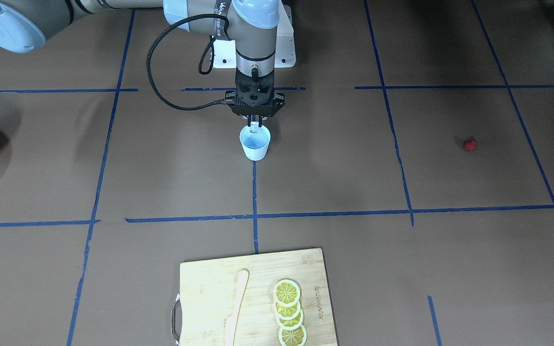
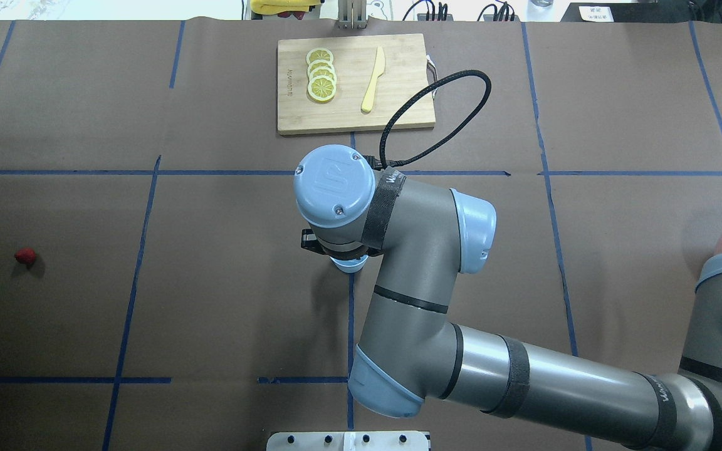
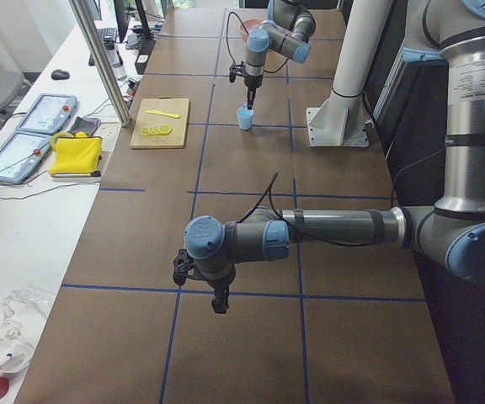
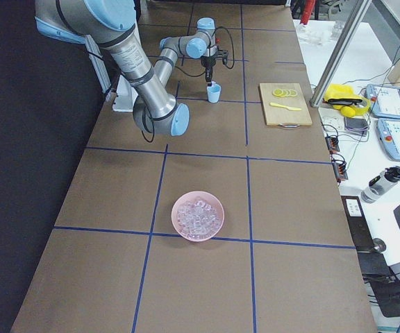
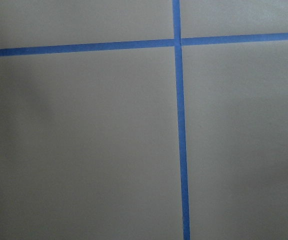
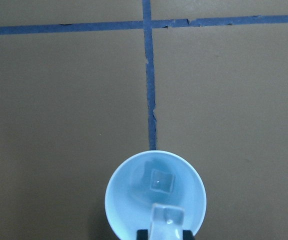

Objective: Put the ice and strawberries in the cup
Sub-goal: 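Open the right gripper to drop the ice cube into the cup, then move the right gripper back over the pink ice bowl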

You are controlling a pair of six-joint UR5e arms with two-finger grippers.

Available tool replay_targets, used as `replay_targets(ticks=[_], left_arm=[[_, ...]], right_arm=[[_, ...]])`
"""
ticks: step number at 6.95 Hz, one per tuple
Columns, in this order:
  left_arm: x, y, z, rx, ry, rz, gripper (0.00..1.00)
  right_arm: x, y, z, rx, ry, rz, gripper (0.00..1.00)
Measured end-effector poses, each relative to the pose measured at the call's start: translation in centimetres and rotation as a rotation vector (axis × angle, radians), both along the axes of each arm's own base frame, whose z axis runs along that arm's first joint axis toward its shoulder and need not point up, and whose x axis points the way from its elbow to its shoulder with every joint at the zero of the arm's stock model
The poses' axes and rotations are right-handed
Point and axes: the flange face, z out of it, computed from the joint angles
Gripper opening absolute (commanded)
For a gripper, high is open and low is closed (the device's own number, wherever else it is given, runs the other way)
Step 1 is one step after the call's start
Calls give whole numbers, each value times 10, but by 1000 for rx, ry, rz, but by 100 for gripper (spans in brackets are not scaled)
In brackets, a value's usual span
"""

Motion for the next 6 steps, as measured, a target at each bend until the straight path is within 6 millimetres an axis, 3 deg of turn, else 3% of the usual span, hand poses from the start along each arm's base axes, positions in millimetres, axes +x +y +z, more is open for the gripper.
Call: replay_targets(ticks=[3,4,5,6], left_arm=[[0,0,0,0,0,1,100],[0,0,0,0,0,1,100],[0,0,0,0,0,1,100],[0,0,0,0,0,1,100]], right_arm=[[5,0,-4,5,-10,-1,98],[23,-4,-1,16,-25,-2,98],[61,-12,15,39,-39,-15,98],[112,-26,38,70,-50,-51,98]])
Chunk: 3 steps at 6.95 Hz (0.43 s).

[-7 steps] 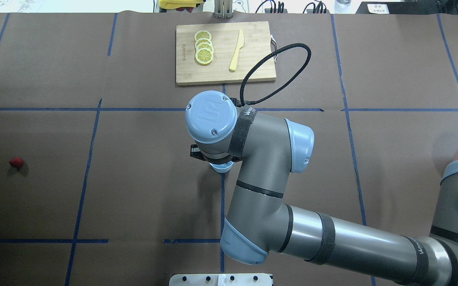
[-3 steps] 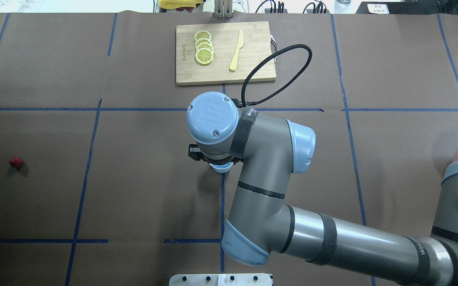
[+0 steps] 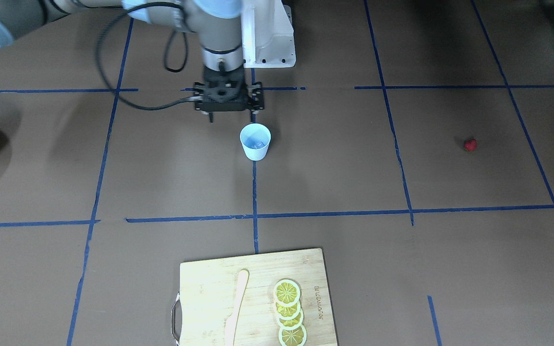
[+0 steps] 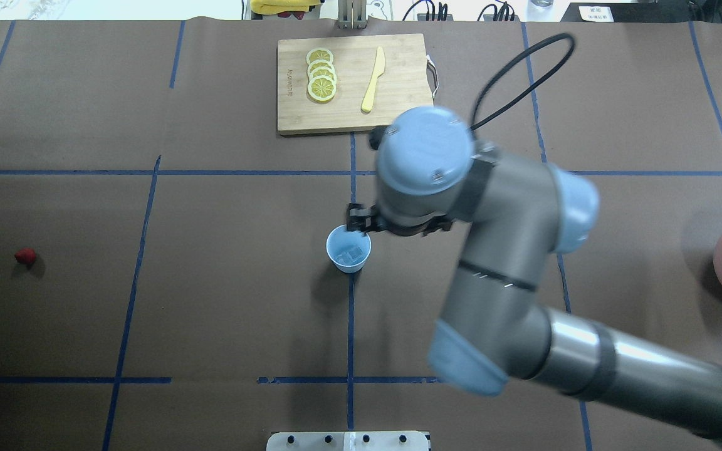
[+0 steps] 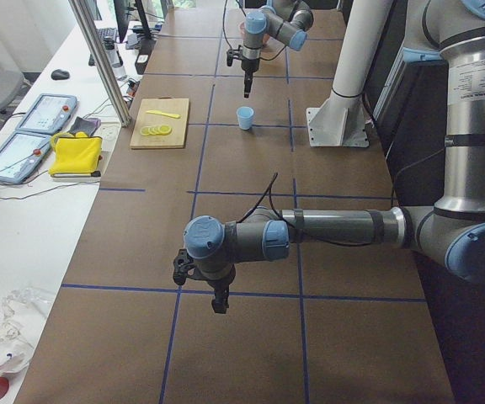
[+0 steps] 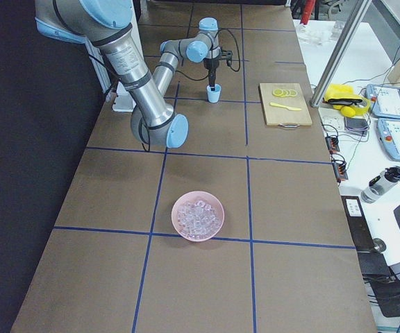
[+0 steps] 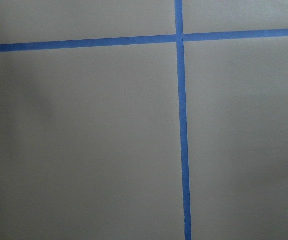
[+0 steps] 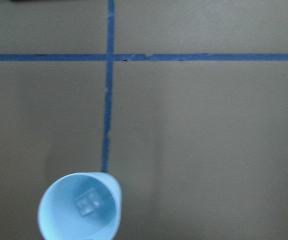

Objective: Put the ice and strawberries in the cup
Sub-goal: 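Move the right gripper back over the pink ice bowl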

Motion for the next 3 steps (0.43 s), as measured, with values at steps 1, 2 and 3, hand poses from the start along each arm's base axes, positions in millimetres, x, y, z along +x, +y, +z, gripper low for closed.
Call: replay_targets(ticks=[1,2,3], left_arm=[[0,0,0,0,0,0,100],[0,0,0,0,0,0,100],[0,0,0,-1,0,-1,100]], right_arm=[[60,-17,31,38,-3,-60,98],[119,-31,68,80,6,-128,98],[180,-44,113,127,30,-198,98]])
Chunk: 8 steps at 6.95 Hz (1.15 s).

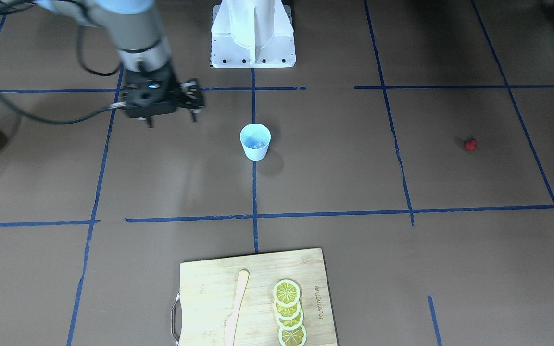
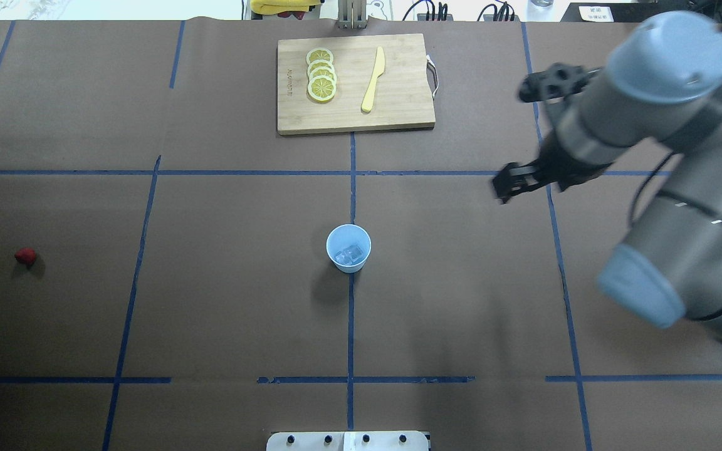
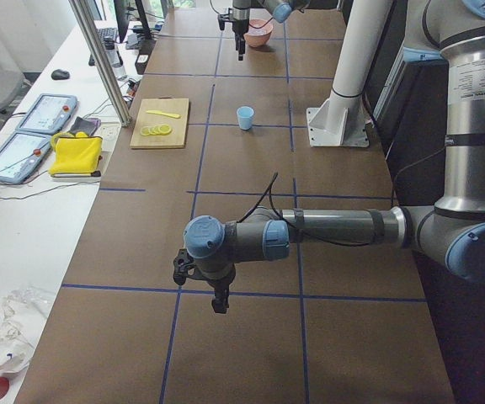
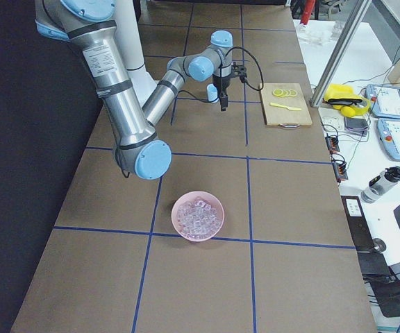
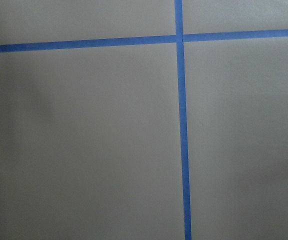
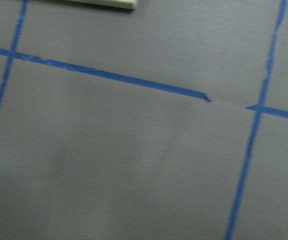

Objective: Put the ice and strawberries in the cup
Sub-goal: 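Move the right gripper back over the pink ice bowl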

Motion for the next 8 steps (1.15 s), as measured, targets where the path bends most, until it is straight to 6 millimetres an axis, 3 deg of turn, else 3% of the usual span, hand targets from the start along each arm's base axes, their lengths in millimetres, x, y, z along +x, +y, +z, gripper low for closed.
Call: replay_targets(ticks=[2,3,4,5,7,8], left_arm=[[0,0,0,0,1,-1,100],[0,0,0,0,1,-1,100],[0,0,-1,0,1,-1,100],[0,0,-1,1,1,-1,100],[0,0,-1,1,1,-1,100],[0,0,-1,1,1,-1,100]], right_arm=[[120,-13,89,82,27,-135,98],[172,-6,129,107,25,-184,98],[209,8,165,123,28,-223,98],[229,24,197,134,32,-244,98],[244,45,257,155,36,-220,93],[247,50,277,148,54,-190,88]])
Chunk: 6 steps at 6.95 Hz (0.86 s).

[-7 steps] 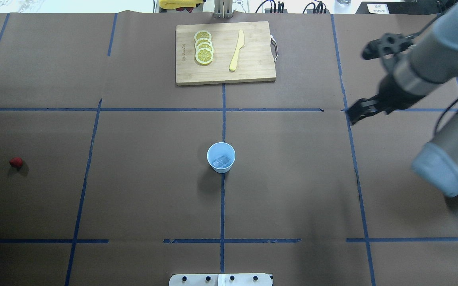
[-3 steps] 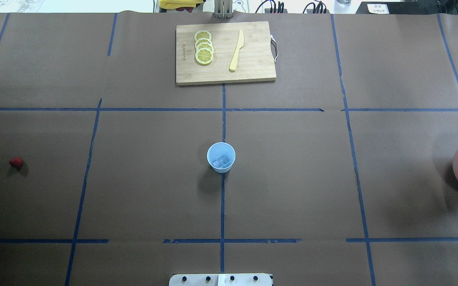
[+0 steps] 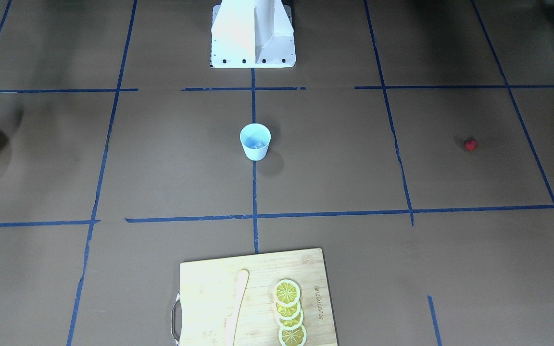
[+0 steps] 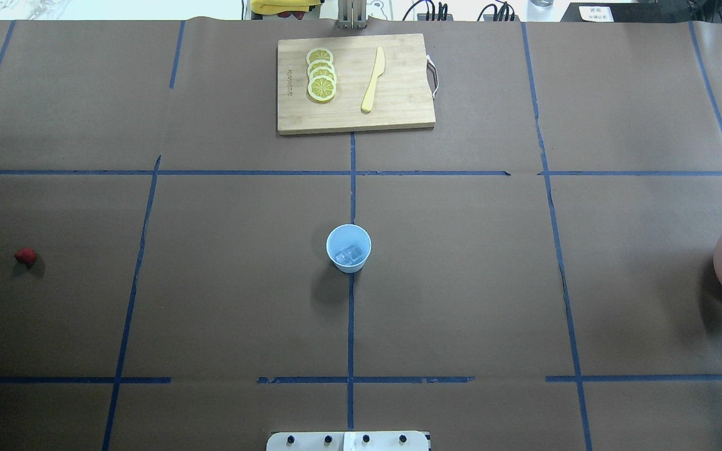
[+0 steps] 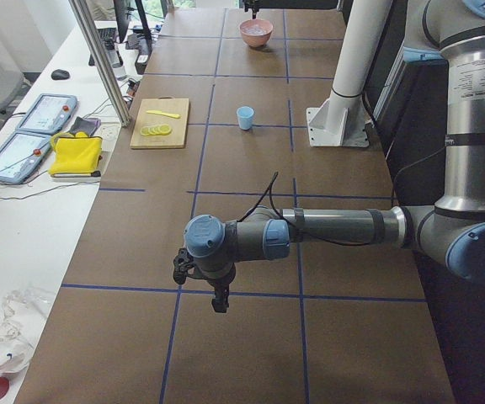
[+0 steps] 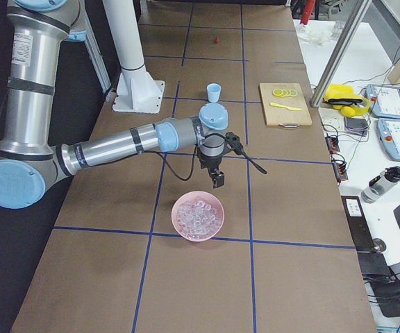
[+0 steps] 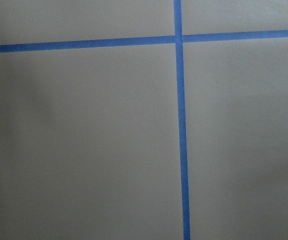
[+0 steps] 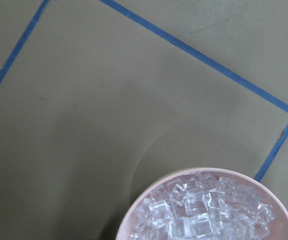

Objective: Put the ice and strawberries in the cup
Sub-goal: 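Move the right gripper back over the pink ice bowl, then lower the right gripper into the bowl and grasp a third ice cube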

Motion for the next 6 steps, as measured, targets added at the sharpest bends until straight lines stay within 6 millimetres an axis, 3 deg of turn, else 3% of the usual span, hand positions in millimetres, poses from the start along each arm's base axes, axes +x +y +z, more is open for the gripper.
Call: replay_targets(ticks=[3,6], left_arm=[[0,0,0,1,0,2,100],[1,-1,0,1,0,3,100]], right_arm=[[6,6,47,-52,75,39,82],[5,10,66,-90,98,42,79]])
